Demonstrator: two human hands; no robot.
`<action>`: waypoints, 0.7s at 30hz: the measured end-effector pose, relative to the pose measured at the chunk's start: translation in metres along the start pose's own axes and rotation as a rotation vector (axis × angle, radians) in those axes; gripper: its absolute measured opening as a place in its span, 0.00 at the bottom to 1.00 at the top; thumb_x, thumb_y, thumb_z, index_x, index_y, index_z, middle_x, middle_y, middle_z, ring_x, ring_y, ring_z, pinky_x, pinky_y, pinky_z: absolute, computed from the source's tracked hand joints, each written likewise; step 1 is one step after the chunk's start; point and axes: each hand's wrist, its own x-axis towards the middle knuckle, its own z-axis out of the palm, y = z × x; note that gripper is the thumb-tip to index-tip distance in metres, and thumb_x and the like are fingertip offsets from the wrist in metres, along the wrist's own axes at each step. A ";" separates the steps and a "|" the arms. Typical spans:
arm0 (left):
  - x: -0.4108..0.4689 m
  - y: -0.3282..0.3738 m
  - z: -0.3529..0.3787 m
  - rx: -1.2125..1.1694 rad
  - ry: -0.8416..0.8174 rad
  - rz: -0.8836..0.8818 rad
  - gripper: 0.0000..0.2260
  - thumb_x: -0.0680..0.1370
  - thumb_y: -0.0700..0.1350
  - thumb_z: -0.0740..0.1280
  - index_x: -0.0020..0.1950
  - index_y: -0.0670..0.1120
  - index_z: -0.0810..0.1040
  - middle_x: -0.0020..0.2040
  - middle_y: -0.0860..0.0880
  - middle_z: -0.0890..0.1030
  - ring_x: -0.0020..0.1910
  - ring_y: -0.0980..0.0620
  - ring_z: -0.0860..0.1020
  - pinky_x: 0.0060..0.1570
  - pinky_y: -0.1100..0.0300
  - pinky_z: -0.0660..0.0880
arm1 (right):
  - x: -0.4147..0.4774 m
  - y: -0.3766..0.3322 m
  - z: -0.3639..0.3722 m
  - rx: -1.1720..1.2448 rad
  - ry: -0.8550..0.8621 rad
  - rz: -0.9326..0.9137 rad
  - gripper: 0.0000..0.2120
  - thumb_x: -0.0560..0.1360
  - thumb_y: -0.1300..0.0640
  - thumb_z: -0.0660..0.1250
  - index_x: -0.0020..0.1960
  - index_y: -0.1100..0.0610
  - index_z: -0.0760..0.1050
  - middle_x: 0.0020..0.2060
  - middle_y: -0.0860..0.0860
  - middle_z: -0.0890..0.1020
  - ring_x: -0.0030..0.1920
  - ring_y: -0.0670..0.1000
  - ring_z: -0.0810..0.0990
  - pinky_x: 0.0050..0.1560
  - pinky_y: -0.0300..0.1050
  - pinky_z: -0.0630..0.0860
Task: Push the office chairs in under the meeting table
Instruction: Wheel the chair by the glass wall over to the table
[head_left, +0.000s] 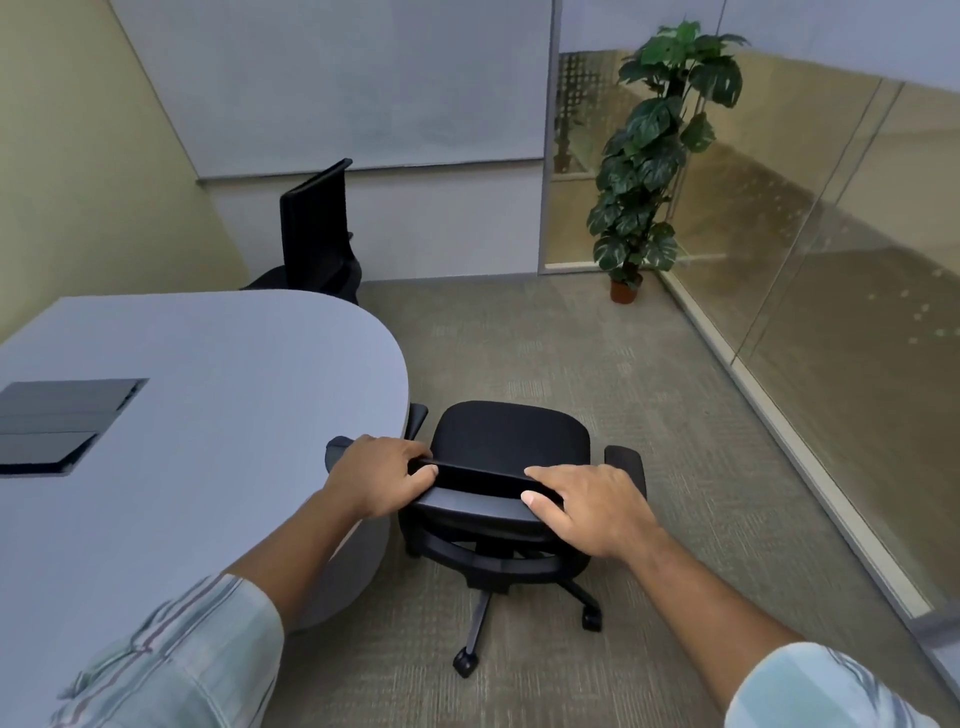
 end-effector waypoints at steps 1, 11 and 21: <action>0.007 0.001 -0.001 -0.001 -0.004 -0.003 0.26 0.82 0.65 0.54 0.65 0.56 0.85 0.56 0.54 0.89 0.52 0.51 0.84 0.58 0.52 0.79 | 0.008 0.006 -0.001 -0.009 0.001 -0.012 0.39 0.80 0.27 0.42 0.79 0.43 0.74 0.66 0.42 0.86 0.63 0.50 0.85 0.62 0.54 0.78; 0.063 0.016 0.003 -0.034 -0.040 -0.125 0.21 0.81 0.58 0.52 0.58 0.55 0.83 0.52 0.49 0.87 0.43 0.53 0.75 0.63 0.47 0.75 | 0.079 0.062 -0.019 -0.027 -0.007 -0.088 0.40 0.79 0.27 0.42 0.78 0.43 0.75 0.66 0.43 0.86 0.64 0.50 0.85 0.65 0.55 0.79; 0.098 0.051 0.003 -0.050 -0.051 -0.297 0.28 0.79 0.58 0.49 0.71 0.56 0.82 0.62 0.50 0.87 0.59 0.48 0.82 0.71 0.46 0.72 | 0.138 0.124 -0.036 -0.046 -0.035 -0.240 0.38 0.81 0.28 0.44 0.77 0.45 0.77 0.61 0.43 0.88 0.57 0.48 0.86 0.61 0.54 0.79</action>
